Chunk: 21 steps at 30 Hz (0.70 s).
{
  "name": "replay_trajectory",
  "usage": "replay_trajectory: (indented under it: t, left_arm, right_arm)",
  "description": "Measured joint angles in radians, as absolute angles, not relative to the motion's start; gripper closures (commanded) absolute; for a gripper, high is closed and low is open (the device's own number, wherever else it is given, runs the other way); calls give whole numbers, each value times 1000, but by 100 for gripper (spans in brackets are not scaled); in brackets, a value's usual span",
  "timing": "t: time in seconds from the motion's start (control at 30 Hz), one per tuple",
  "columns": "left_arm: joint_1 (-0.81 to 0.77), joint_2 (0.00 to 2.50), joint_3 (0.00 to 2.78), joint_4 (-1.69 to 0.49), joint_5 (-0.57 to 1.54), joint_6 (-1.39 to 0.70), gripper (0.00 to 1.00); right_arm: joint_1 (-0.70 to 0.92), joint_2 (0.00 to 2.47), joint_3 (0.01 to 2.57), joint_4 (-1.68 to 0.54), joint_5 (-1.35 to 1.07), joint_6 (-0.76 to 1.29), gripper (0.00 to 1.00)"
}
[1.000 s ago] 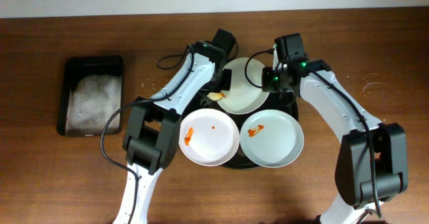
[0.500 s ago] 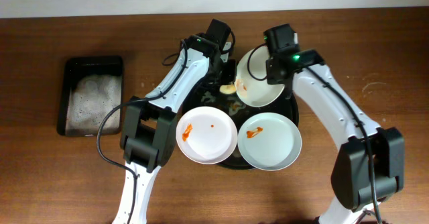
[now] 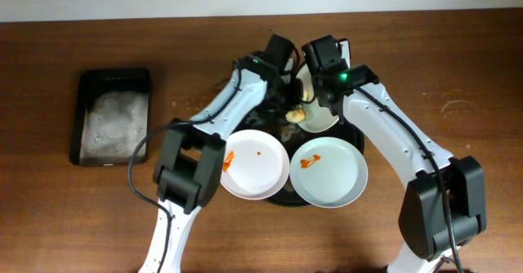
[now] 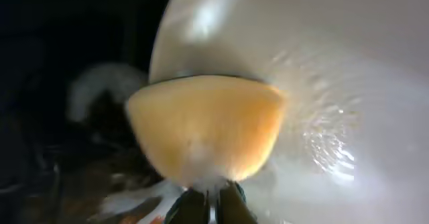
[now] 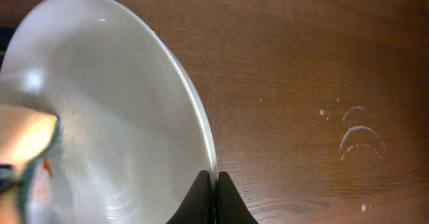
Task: Clean dirty plates on tray and stack at the side
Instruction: 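Tilt the plate up with the right gripper and scrub it with the sponge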
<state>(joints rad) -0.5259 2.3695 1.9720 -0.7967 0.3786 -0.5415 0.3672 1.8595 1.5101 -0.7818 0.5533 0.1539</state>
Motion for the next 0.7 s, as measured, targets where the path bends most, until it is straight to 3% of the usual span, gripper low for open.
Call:
replay_trajectory:
  t: [0.13, 0.37, 0.7]
  left_arm:
    - [-561, 2365, 1908, -701, 359, -631, 100]
    - [-567, 2352, 1905, -779, 218, -656, 100]
    - [-444, 2287, 1901, -825, 215, -616, 100]
  right_arm:
    - [365, 1860, 1511, -787, 561, 154, 96]
    - [366, 1860, 1511, -806, 552, 153, 96]
    - [369, 1860, 1511, -809, 538, 154, 96]
